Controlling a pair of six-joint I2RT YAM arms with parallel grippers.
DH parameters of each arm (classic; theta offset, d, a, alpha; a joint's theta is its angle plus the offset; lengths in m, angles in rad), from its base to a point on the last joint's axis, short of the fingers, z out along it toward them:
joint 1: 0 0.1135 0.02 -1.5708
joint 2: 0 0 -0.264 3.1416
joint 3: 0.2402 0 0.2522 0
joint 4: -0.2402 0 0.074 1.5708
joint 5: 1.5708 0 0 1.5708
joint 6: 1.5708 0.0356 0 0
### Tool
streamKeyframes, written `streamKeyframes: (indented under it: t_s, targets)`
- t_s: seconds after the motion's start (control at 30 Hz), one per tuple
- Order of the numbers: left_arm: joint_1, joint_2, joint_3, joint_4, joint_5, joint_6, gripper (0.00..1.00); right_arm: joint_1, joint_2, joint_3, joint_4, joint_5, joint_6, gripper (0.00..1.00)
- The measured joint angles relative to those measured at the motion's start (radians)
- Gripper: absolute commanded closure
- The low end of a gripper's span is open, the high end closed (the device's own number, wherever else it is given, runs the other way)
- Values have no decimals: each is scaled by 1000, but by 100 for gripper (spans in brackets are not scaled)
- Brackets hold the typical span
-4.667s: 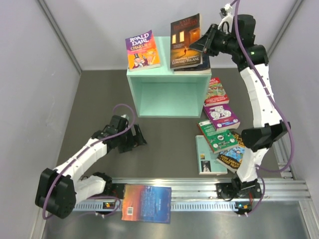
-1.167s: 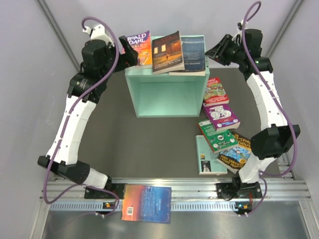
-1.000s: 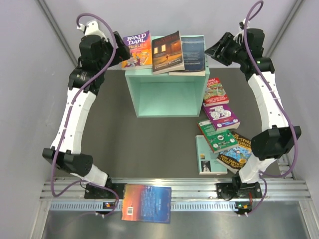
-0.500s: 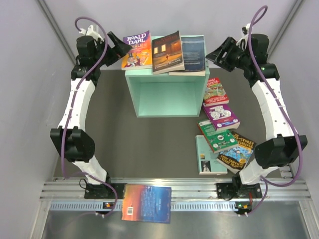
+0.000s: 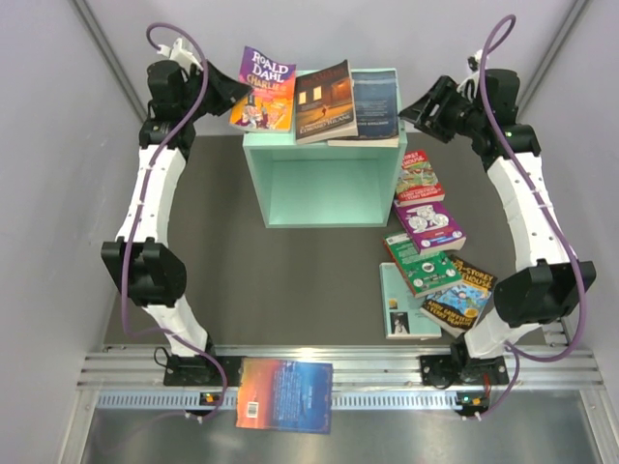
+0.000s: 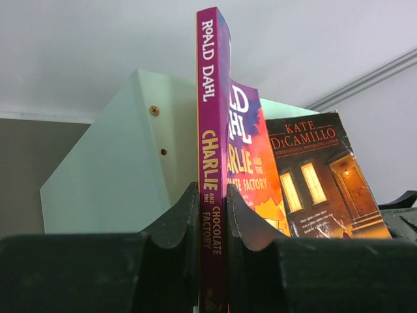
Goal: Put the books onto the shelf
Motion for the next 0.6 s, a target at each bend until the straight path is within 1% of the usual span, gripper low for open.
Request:
streamKeyframes:
  t_s: [0.2,0.33,0.37,0.5,0.6]
  targets:
    - [-11,0,55,-56,-50,42,100,-1,0,0,0,0,1,42]
    - [-4,0,64,-42,-33,-2,100,-1,0,-20,10,-1,2,42]
    - [-2,0,63,-25,-27,-30,100,-1,0,-30,12,-1,2,42]
    - [3,-11,-9,167,2,-196,100,-3,0,-63,29,-5,16,42]
    - [4,-6,-25,298,20,-344,100,-3,-10,-81,50,-7,19,42]
